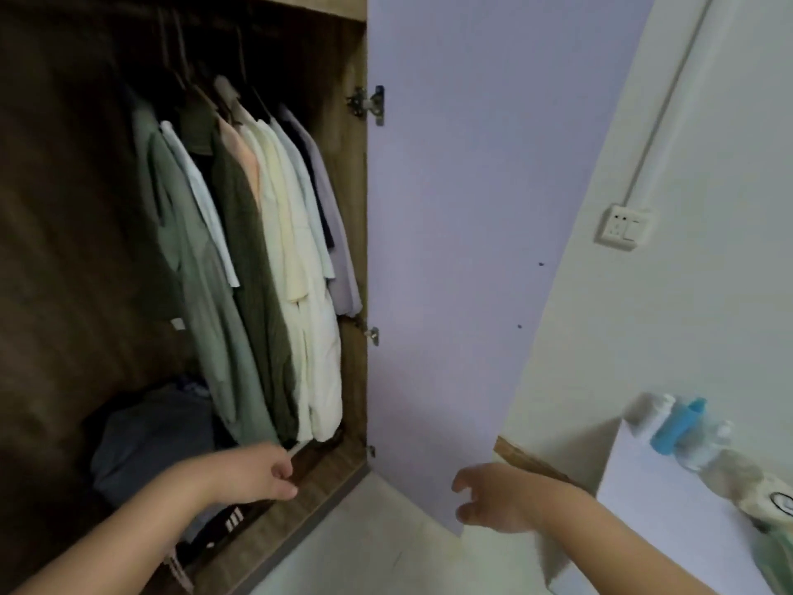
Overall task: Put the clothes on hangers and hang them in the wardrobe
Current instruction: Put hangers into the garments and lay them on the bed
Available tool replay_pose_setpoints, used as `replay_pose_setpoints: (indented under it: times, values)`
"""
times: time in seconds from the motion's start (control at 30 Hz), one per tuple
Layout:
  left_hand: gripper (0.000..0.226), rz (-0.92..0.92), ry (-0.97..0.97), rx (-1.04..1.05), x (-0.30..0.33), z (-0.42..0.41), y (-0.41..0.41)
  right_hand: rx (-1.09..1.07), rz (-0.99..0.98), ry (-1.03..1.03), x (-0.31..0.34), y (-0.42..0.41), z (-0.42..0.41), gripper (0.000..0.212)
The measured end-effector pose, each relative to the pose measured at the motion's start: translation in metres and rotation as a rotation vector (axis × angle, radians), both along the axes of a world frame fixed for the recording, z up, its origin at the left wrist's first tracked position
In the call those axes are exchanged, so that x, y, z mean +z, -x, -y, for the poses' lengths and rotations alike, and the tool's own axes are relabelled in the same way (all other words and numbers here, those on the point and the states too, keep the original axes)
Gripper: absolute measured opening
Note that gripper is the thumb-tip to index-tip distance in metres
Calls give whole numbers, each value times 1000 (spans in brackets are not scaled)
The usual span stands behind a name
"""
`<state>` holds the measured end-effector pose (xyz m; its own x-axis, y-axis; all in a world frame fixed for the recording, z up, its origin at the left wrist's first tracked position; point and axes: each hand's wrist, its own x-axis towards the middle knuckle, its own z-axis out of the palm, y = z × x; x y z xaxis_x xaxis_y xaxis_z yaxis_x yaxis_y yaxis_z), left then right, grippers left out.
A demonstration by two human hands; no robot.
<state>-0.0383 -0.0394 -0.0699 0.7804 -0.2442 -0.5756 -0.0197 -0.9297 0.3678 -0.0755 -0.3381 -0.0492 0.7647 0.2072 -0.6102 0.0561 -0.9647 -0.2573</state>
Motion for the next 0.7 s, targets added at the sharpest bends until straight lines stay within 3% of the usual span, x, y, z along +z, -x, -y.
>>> replay_pose_setpoints:
  times: [0.07, 0.17, 0.3, 0.37, 0.43, 0.53, 0.7]
  values:
    - [25, 30, 14, 89, 4, -20, -14, 72, 19, 10, 6, -38, -15, 53]
    - [34, 77, 17, 241, 16, -45, -30, 156, 27, 15, 18, -89, -43, 50]
    - [11, 183, 25, 372, 31, -72, -44, 281, 86, -35, 32, -142, -88, 42]
    - [13, 234, 35, 443, 39, -87, -49, 320, 115, -110, 36, -160, -111, 48]
    - [29, 275, 55, 521, 49, -103, -56, 352, 132, -193, 45, -176, -136, 66]
    - [33, 364, 146, 605, 65, -129, -78, 393, 249, -284, 69, -201, -177, 39]
    - [32, 571, 304, 657, 99, -167, -127, 319, 499, -636, 118, -234, -251, 37]
